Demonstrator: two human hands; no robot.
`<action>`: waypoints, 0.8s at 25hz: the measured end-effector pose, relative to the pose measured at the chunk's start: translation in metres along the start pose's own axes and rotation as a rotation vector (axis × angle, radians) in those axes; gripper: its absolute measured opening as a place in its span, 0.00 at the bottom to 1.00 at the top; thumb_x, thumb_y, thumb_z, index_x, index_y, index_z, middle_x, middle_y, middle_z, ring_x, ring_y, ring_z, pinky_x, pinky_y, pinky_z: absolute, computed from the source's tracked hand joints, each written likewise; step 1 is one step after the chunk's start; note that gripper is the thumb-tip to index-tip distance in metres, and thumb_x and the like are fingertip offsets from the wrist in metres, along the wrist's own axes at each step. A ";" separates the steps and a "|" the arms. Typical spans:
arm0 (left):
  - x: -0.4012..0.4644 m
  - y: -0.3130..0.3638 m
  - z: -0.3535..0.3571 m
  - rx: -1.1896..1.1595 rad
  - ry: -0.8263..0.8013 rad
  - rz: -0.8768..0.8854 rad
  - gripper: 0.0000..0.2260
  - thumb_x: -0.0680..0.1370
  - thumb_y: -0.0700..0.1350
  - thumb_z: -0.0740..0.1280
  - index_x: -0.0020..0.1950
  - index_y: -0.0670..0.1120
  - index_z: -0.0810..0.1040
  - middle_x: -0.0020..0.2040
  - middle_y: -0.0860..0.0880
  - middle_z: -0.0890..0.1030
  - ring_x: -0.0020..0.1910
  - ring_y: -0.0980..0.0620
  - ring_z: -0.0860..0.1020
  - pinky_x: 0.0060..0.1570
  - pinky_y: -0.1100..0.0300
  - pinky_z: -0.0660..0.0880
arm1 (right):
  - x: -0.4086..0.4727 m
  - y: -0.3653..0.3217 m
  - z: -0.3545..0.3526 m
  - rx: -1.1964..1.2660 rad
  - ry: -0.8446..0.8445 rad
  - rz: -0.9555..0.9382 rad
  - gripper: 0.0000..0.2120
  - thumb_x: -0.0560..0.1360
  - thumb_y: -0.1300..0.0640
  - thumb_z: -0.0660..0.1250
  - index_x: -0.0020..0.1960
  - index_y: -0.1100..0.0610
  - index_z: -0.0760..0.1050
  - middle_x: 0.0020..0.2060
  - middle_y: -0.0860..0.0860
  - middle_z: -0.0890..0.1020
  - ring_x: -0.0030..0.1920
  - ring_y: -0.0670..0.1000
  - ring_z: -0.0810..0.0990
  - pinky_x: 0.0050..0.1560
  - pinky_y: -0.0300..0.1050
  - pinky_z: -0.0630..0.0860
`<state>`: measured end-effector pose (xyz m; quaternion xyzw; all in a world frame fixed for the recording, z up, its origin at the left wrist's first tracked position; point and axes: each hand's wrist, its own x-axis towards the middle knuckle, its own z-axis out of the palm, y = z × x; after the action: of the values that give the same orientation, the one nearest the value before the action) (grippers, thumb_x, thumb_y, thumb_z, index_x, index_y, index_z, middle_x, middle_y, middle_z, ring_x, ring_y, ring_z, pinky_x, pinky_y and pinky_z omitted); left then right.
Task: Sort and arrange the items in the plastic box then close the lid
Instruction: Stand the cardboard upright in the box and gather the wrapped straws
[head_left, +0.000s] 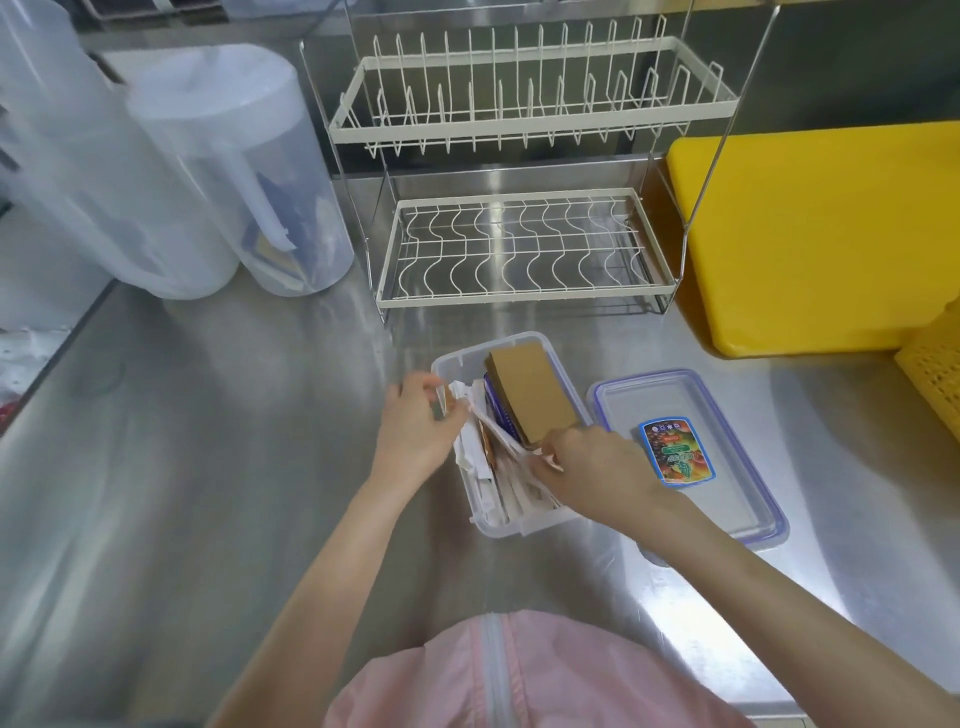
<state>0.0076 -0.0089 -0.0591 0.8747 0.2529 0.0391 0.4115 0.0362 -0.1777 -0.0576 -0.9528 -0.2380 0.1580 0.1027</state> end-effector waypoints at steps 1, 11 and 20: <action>-0.006 -0.004 0.002 0.025 0.000 -0.032 0.20 0.73 0.49 0.67 0.61 0.41 0.68 0.61 0.42 0.69 0.57 0.46 0.72 0.53 0.59 0.66 | -0.001 -0.006 0.003 -0.022 -0.049 0.008 0.20 0.77 0.45 0.55 0.53 0.60 0.74 0.50 0.58 0.81 0.49 0.60 0.80 0.43 0.47 0.72; -0.010 -0.006 0.025 0.222 -0.343 -0.173 0.20 0.74 0.46 0.63 0.61 0.35 0.68 0.60 0.37 0.71 0.60 0.38 0.72 0.55 0.51 0.73 | 0.010 -0.036 0.026 -0.070 -0.190 0.048 0.17 0.74 0.55 0.62 0.59 0.63 0.70 0.56 0.59 0.79 0.56 0.60 0.78 0.54 0.50 0.75; -0.014 0.001 0.014 0.408 -0.462 -0.152 0.11 0.74 0.33 0.51 0.39 0.38 0.72 0.29 0.43 0.79 0.21 0.51 0.76 0.25 0.65 0.73 | 0.012 -0.028 0.022 0.190 -0.197 0.058 0.10 0.75 0.60 0.57 0.50 0.66 0.72 0.52 0.65 0.80 0.49 0.61 0.79 0.46 0.49 0.73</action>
<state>-0.0005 -0.0256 -0.0653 0.9035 0.2200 -0.2430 0.2760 0.0270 -0.1449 -0.0737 -0.9251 -0.2031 0.2758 0.1641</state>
